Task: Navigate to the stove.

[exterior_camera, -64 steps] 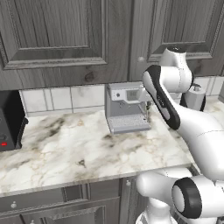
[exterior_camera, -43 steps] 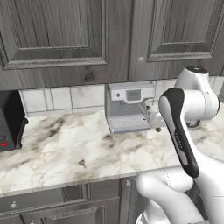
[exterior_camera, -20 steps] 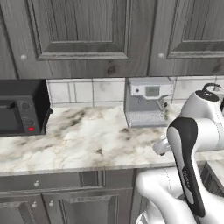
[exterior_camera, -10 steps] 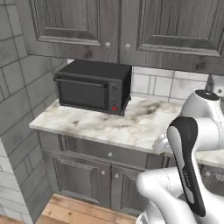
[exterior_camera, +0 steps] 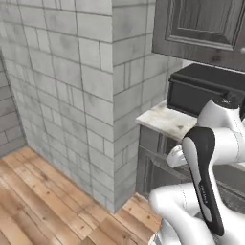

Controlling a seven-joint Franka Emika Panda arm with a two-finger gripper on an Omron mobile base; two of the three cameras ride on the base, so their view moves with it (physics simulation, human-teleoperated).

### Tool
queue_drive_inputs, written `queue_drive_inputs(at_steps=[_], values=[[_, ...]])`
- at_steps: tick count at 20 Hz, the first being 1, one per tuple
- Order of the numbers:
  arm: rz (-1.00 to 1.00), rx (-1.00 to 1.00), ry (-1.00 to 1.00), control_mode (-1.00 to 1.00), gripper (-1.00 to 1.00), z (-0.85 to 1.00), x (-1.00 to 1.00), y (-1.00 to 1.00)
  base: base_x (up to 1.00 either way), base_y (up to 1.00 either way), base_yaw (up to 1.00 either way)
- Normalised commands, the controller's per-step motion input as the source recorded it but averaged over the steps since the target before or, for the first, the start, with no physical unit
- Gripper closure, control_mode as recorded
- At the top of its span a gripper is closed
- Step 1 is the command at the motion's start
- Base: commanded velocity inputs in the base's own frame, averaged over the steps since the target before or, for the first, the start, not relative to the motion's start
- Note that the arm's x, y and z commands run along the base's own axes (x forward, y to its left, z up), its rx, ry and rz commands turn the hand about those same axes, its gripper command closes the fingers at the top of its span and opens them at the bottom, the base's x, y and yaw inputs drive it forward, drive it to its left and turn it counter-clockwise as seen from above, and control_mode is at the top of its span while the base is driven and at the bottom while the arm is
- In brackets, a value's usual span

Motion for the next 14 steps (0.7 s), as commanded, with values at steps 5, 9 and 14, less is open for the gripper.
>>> queue_drive_inputs(at_steps=[5,9,14], values=[[0.0,0.0,0.0,1.0,-1.0,0.0,0.0,0.0,0.0,0.86,0.73],[0.0,0.0,0.0,1.0,-1.0,0.0,0.0,0.0,0.0,0.76,0.78],[0.0,0.0,0.0,1.0,-1.0,0.0,0.0,0.0,0.0,0.57,0.86]])
